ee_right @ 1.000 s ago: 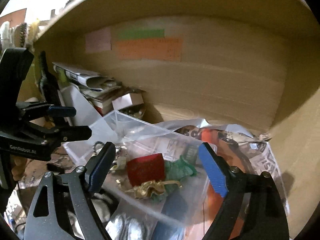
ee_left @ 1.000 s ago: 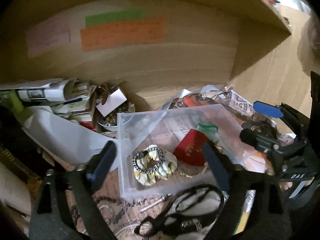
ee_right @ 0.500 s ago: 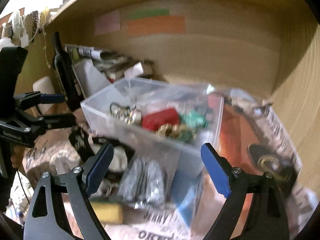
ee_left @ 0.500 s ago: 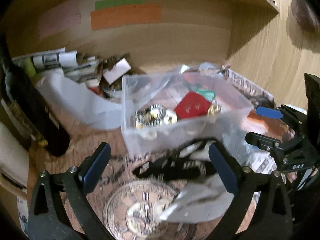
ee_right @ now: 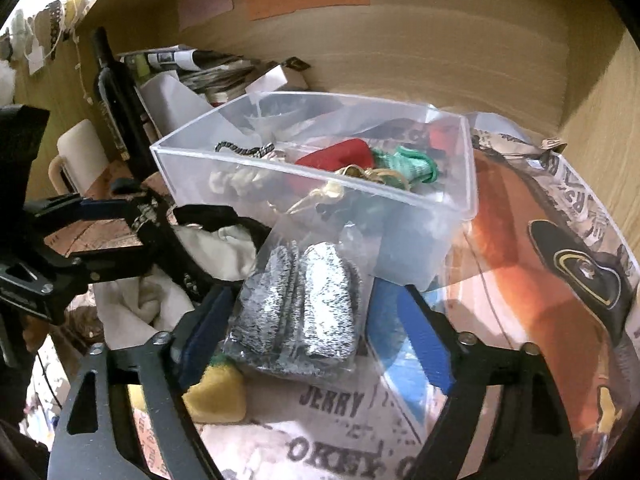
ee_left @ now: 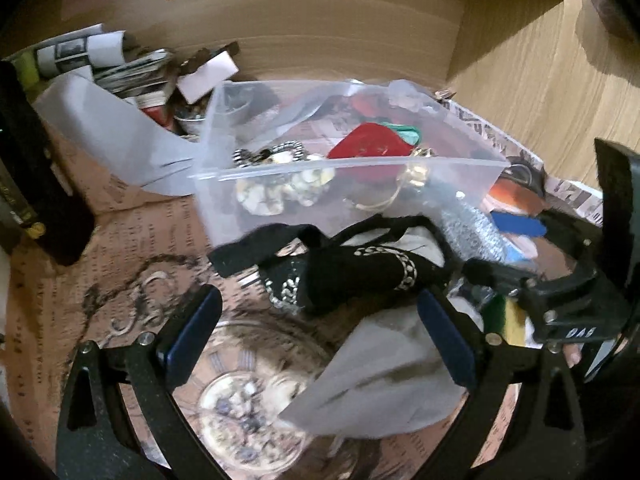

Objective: Organize soft objects
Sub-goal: 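Grasp the bagged steel wool with the right tool while the left tool grasps the black chain-strap bag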

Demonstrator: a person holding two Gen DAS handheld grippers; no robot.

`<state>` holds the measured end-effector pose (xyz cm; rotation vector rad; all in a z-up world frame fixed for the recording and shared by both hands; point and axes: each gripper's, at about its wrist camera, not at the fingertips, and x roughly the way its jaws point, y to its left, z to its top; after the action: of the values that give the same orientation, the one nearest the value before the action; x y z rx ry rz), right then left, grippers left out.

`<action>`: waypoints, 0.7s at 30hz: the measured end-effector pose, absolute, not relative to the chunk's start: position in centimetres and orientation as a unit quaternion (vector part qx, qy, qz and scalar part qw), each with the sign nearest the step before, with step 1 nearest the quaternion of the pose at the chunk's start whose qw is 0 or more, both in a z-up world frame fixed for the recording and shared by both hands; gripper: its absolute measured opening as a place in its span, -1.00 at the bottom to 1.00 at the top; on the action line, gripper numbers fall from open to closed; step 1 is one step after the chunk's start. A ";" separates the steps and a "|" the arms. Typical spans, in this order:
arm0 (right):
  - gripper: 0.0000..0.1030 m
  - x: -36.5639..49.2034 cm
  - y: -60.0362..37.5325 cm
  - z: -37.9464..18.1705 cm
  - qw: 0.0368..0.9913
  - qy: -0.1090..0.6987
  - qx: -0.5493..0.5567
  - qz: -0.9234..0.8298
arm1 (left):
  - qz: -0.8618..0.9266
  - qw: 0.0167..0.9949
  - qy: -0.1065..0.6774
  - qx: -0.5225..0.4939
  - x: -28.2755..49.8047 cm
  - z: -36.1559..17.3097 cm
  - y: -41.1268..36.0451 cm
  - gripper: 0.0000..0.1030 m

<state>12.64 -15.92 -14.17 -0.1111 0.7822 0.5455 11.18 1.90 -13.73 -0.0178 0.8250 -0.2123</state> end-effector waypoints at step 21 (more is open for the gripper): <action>-0.52 11.6 -16.8 -12.7 0.898 0.344 -0.036 0.271 | -0.119 0.932 0.344 -0.007 10.2 -11.8 0.6 -0.64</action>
<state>11.61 -16.75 -12.67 -0.0735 0.7115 0.5613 10.16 0.65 -11.76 -0.0135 0.7036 -0.2433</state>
